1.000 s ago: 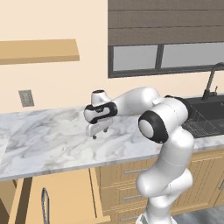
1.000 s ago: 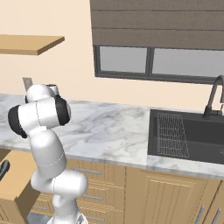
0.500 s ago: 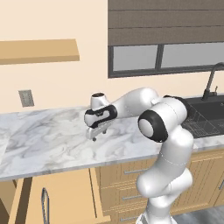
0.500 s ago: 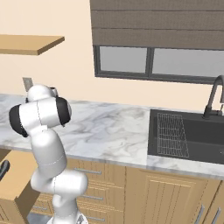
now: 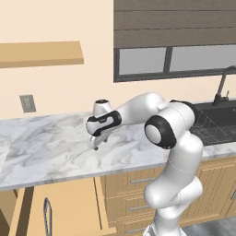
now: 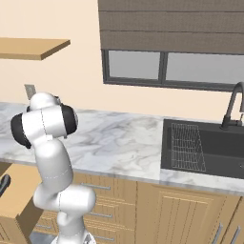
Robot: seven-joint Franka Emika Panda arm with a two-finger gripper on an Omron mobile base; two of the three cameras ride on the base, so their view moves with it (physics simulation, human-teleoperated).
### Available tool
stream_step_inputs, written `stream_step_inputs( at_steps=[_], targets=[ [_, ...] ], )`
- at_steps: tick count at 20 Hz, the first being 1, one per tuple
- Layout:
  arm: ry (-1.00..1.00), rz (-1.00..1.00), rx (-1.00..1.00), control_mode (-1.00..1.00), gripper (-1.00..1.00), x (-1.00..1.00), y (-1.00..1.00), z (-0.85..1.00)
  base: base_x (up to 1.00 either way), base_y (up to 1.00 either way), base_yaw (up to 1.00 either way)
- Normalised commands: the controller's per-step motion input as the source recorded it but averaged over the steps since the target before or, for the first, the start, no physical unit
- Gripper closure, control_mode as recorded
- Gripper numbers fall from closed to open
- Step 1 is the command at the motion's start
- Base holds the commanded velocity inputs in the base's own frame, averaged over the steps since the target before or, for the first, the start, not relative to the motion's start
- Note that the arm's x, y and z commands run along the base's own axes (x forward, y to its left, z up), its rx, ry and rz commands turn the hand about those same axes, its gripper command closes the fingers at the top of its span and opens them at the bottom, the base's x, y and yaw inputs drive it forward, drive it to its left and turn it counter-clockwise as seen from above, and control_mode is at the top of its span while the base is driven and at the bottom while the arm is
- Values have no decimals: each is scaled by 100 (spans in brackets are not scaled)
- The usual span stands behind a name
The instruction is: Take the tongs from the drawer on the left and place them on the dining counter next to the tray containing the kebab skewer.
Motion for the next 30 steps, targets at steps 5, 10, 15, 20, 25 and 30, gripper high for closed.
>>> stream_step_inputs(
  at_steps=[5,10,15,20,25,30],
  targets=[
    [0,9,0,-100,-100,0,41,-8,0,0,0],
    [4,8,1,-100,-100,-8,41,0,0,0,0],
    [8,8,1,-100,-100,-21,39,0,0,0,0],
    [6,11,0,-100,-100,-38,32,0,0,0,0],
    [1,11,0,-100,-100,-62,25,0,0,0,0],
    [0,6,1,-100,-100,-69,13,0,0,0,0]
  ],
)
